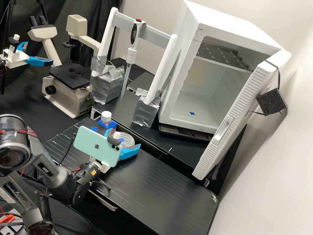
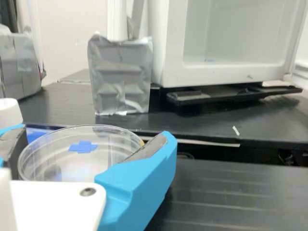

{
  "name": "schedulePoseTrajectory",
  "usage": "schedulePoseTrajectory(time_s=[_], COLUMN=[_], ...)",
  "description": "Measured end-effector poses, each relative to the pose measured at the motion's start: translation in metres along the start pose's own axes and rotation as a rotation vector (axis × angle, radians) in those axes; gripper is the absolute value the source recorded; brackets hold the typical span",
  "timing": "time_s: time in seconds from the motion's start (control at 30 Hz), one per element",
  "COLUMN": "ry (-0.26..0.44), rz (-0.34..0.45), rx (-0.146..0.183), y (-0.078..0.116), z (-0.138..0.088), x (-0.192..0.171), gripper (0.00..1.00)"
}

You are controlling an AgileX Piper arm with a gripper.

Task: Open the lid

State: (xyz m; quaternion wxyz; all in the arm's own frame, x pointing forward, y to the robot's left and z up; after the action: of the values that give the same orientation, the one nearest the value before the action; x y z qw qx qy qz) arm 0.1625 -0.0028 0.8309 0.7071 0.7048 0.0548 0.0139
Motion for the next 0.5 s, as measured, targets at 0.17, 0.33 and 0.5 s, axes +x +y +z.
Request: schedulePoseTrajectory(time_s=[0.17,0.33,0.5], ry=[0.014,0.022,-0.001], rz=[0.017,0.043,0.1], rx=[-0.005,0.004,0.02], y=[0.004,0.008,0.016], z=[-0.004,-0.007,-0.005], x=[-0.004,-0.007,-0.012], gripper=[0.0,0.0,0.0])
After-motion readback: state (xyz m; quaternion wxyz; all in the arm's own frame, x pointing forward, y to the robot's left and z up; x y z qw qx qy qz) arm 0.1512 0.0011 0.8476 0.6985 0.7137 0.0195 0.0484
